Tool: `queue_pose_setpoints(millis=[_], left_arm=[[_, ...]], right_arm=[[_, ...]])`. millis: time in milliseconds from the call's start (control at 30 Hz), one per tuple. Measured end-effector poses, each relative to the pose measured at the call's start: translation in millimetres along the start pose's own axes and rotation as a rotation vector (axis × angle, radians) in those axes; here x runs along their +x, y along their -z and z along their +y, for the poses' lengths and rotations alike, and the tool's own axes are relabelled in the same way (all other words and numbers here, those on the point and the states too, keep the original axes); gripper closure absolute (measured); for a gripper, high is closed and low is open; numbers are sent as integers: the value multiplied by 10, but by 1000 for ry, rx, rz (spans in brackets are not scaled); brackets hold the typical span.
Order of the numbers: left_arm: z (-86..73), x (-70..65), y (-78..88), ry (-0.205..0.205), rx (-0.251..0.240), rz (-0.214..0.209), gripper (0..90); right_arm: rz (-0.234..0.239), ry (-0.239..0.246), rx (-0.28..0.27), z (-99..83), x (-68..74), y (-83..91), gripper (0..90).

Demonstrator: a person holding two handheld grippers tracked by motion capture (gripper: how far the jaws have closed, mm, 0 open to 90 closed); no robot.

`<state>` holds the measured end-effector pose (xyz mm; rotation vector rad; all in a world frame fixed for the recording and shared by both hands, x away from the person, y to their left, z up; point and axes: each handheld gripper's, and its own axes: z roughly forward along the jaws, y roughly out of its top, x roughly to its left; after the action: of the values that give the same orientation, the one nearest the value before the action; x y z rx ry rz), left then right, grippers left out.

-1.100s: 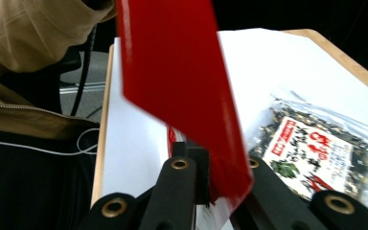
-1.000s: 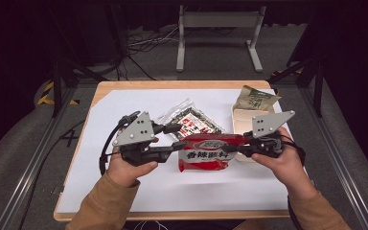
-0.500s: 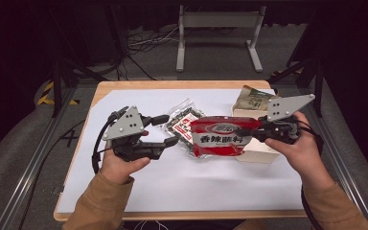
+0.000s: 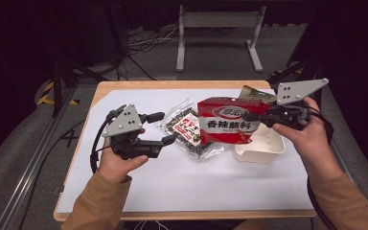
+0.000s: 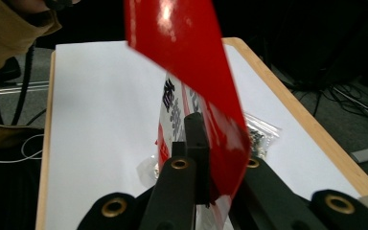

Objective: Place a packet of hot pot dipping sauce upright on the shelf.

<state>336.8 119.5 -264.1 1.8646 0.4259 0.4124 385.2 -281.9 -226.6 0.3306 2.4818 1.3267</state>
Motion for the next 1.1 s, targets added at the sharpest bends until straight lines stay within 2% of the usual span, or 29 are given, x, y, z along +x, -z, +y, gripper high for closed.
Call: queue_pose_setpoints(millis=[333,500,800,1100], left_arm=[[-54,86,-8,49,-7,35,275],[-70,114,-15,53,-2,43,262],[-97,164,-13,61,11,60,250],[-166,265,-17,92,27,83,246]], right_arm=[[-60,-35,-14,-57,-277,97,893],[-85,-47,-13,-66,-396,137,893],[-121,-48,-28,-83,-527,196,893],[-161,-58,-36,-169,-648,262,893]])
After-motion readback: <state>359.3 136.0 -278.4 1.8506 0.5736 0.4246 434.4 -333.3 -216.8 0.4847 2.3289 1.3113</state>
